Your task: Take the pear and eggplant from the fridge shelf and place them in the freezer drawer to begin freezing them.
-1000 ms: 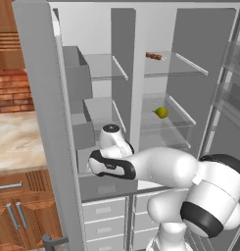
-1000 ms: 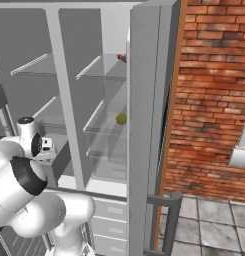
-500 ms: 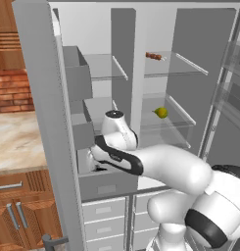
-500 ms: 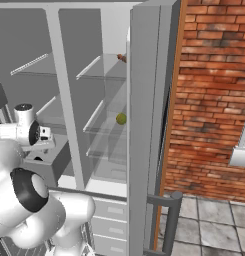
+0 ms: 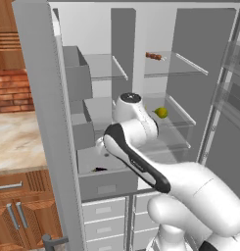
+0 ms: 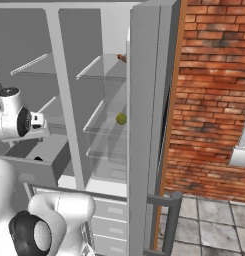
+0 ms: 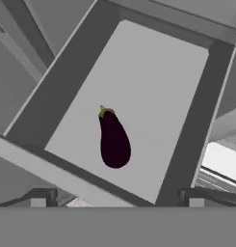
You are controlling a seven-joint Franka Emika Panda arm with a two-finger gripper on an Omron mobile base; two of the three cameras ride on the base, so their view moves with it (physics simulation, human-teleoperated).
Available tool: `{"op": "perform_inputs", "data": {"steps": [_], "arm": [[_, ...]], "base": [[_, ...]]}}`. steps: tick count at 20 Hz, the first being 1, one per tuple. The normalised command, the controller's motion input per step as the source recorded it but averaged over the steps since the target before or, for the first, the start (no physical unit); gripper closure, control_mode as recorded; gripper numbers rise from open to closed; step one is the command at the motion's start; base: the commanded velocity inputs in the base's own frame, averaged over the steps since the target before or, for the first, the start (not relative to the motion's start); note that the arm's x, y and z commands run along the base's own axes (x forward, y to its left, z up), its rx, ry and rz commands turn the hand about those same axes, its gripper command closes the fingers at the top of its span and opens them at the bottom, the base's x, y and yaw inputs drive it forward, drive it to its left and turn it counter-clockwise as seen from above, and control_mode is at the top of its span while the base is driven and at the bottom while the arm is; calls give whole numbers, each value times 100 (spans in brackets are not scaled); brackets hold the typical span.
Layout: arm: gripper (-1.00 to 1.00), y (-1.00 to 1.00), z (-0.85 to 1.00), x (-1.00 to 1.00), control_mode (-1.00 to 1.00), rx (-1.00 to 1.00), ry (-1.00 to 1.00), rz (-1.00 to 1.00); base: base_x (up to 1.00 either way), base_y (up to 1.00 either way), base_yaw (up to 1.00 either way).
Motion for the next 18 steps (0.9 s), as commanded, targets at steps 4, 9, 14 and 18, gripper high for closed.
{"op": "perform_inputs", "data": {"steps": [4,9,14,18], "arm": [[-100,-84,22,-80,-100,2,-11,-8],[-100,-98,22,-33,-100,1,-2,-15],[-100,-100,41,2,-100,3,1,-19],[-100,-98,44,23,-100,2,6,-22]], "base": [[0,0,0],[0,0,0],[0,0,0],[0,0,0]]}}
